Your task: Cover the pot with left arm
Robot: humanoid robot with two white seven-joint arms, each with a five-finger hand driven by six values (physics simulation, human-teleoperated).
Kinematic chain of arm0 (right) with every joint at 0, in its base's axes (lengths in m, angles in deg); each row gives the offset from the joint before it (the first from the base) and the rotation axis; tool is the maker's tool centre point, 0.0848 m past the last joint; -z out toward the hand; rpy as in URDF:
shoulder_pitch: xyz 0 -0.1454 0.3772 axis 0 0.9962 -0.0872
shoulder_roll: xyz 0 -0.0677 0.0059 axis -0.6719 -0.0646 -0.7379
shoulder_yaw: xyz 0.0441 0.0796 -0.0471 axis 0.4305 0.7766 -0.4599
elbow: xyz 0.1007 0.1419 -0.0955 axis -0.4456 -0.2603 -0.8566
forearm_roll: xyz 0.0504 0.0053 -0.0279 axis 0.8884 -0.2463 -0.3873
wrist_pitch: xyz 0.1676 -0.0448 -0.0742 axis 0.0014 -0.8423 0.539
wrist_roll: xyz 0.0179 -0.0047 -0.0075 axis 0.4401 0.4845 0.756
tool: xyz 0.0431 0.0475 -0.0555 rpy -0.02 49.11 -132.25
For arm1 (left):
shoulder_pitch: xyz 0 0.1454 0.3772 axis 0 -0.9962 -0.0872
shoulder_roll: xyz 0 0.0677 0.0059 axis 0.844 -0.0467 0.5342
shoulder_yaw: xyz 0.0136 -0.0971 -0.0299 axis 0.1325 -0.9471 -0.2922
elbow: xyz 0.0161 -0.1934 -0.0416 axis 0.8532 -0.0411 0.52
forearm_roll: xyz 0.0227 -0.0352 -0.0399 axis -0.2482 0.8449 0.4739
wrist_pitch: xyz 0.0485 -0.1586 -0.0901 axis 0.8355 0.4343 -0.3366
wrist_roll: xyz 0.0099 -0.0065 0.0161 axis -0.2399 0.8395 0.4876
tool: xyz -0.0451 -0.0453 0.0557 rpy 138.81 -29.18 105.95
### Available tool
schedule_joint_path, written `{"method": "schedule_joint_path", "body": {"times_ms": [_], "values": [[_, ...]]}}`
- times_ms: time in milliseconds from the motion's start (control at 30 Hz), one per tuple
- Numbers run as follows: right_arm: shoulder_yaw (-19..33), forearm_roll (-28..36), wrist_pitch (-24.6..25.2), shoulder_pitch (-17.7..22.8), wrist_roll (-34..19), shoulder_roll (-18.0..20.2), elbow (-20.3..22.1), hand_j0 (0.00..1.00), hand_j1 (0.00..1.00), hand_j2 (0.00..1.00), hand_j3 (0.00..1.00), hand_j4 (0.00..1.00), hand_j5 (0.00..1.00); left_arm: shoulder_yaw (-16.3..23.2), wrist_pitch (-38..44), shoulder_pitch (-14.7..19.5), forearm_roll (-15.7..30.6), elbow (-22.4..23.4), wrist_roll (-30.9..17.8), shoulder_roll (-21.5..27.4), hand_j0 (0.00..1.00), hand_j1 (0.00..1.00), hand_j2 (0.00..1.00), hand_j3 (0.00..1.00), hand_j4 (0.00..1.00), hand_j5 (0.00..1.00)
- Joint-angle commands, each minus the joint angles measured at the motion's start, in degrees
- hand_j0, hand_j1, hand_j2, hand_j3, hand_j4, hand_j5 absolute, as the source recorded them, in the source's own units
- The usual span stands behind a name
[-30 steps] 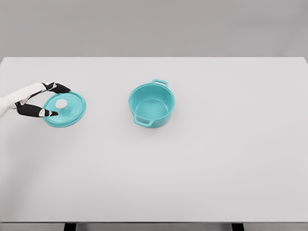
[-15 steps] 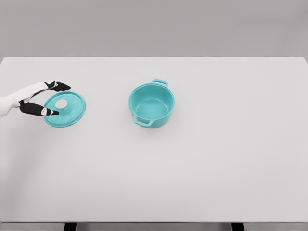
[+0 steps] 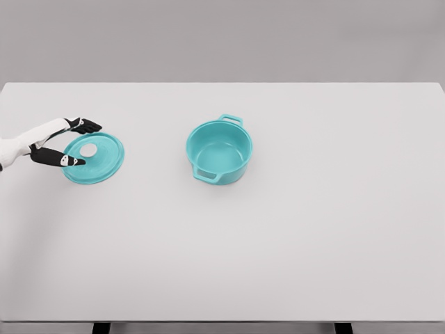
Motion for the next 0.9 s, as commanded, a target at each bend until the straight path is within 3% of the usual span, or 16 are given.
{"method": "schedule_joint_path", "body": {"times_ms": [0,500,600,867], "values": [[0.0,0.0,0.0,0.0,0.0,0.0,0.0,1.0,1.0,1.0,1.0,1.0,1.0,1.1,0.8,0.2,0.1,0.1,-0.1,0.0,0.8,0.8,0.8,0.8,0.8,0.8],[0.0,0.0,0.0,0.0,0.0,0.0,0.0,1.0,1.0,1.0,1.0,1.0,1.0,1.2,-0.4,0.4,2.1,0.6,0.2,-0.8,0.77,0.77,0.77,0.77,0.77,0.77],[0.0,0.0,0.0,0.0,0.0,0.0,0.0,1.0,1.0,1.0,1.0,1.0,1.0,3.6,-0.7,0.4,4.5,0.8,0.2,-0.7,0.76,0.76,0.76,0.76,0.76,0.76],[0.0,0.0,0.0,0.0,0.0,0.0,0.0,1.0,1.0,1.0,1.0,1.0,1.0,3.9,-0.6,0.5,5.0,2.8,0.3,-0.9,0.76,0.76,0.76,0.76,0.76,0.76]]}}
